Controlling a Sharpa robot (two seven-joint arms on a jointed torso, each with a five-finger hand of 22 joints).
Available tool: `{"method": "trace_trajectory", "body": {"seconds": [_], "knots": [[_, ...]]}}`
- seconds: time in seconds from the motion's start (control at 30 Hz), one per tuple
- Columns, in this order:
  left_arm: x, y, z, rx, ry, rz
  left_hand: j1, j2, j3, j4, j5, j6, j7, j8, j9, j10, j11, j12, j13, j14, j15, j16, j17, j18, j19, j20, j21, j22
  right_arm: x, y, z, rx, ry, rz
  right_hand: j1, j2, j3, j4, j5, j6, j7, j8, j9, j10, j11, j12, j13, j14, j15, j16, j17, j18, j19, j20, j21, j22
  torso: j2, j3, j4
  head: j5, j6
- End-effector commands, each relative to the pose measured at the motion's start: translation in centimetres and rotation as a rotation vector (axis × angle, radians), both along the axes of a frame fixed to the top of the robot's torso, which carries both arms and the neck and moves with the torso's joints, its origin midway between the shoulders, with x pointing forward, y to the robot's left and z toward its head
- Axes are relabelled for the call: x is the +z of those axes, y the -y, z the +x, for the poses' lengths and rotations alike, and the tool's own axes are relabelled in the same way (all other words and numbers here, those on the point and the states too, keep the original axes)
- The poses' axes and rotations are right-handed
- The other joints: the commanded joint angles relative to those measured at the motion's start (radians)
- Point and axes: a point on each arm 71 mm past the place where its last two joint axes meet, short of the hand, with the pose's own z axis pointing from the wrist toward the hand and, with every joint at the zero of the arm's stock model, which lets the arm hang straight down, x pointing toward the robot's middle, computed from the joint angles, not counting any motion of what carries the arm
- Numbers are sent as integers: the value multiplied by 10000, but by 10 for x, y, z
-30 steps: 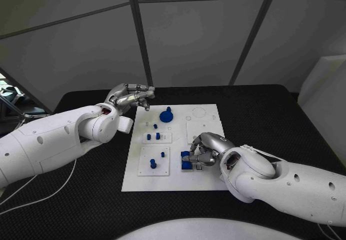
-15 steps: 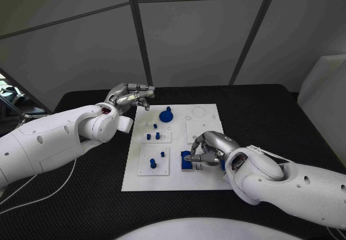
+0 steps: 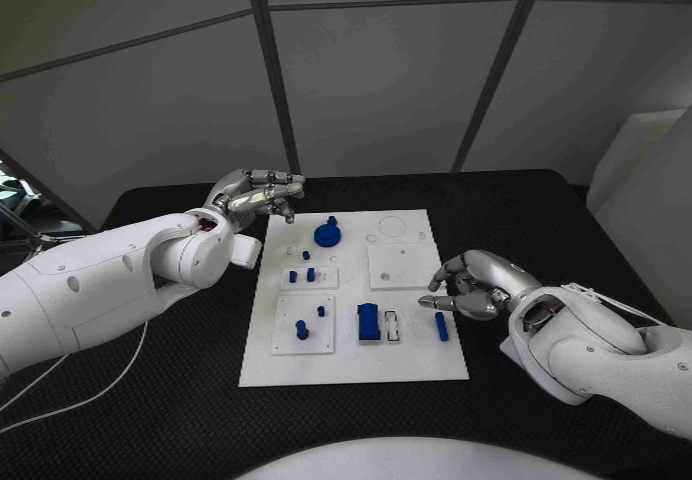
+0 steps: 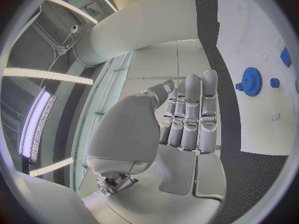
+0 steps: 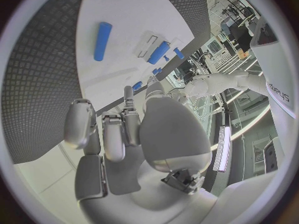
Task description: Assemble the parts on the task board
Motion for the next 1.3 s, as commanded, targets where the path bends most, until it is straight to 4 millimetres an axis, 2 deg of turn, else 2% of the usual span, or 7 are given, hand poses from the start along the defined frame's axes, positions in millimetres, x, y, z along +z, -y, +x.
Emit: {"method": "trace_trajectory", "body": {"seconds": [0.03, 0.13, 0.27, 0.33, 0.53, 0.7, 1.3], "knots": [[1, 1, 0, -62, 26, -69, 47, 34, -35, 6, 54, -40, 13, 69, 7, -83, 1, 27, 10, -44, 5, 58, -14, 108, -64, 40, -58, -12, -1, 4, -1, 195, -266, -639, 162, 6, -75, -25, 24, 108, 15, -108, -70, 179, 89, 60, 1062, 1009, 64, -25, 2410, 57, 37, 84, 6, 58, -2, 1, -54, -65, 10], [1, 1, 0, -68, 23, -72, 47, 34, -35, 6, 54, -40, 13, 69, 7, -83, 1, 27, 10, -44, 5, 58, -14, 108, -64, 40, -58, -12, -3, 7, -2, 226, -357, -1183, 212, 51, -118, -15, 74, 406, -36, -147, -121, 259, 53, 209, 1184, 1019, 45, -2, 2457, 42, 93, 87, 67, 142, 7, 22, -81, -139, 4], [0, 0, -1, -64, 20, -72, 47, 34, -35, 6, 54, -40, 13, 69, 7, -83, 1, 27, 10, -44, 5, 58, -14, 108, -64, 40, -58, -12, -6, 9, -3, 257, -529, -1854, 180, 64, -203, 39, 91, 651, -89, -197, -167, 277, 10, 231, 1208, 1025, 13, 12, 2485, 31, 131, 66, 108, 199, 3, 11, -72, -233, -15], [0, 0, -1, -67, 18, -74, 47, 34, -35, 6, 54, -40, 13, 69, 7, -83, 1, 27, 10, -44, 5, 58, -14, 108, -64, 40, -58, -12, -7, 9, -4, 282, -539, -2116, 150, 60, -257, 70, 76, 773, -119, -213, -178, 283, -15, 237, 1217, 1027, -6, 17, 2496, 28, 143, 51, 119, 216, 4, 15, -97, -250, -19], [0, 0, -1, -69, 10, -76, 47, 34, -35, 6, 54, -40, 13, 69, 7, -83, 1, 27, 10, -44, 5, 58, -14, 108, -64, 40, -58, -12, -11, 7, -5, 384, -661, -2525, 114, 55, -349, 103, 83, 1027, -193, -203, -152, 384, -74, 449, 1390, 1045, -53, 57, 2579, 6, 206, 13, 189, 314, -4, 8, -38, -348, -30], [0, 0, -1, -58, 8, -72, 47, 34, -35, 6, 54, -40, 13, 69, 7, -83, 1, 27, 10, -44, 5, 58, -14, 108, -64, 40, -58, -12, -18, 6, -7, 418, -815, -2778, 77, 61, -382, 125, 84, 1086, -210, -203, -136, 382, -90, 441, 1388, 1045, -67, 58, 2581, 6, 207, 0, 190, 315, -9, 5, -21, -350, -58], [-1, -1, -1, -54, -7, -68, 47, 34, -35, 6, 54, -40, 13, 69, 7, -83, 1, 27, 10, -44, 5, 58, -14, 108, -64, 40, -58, -12, -29, 1, -7, 553, -1021, -3300, 103, 142, -400, 108, 215, 1201, -265, -218, -95, 381, -137, 437, 1394, 1044, -106, 57, 2578, 5, 206, -35, 187, 320, 1, 0, -40, -311, -65]]}}
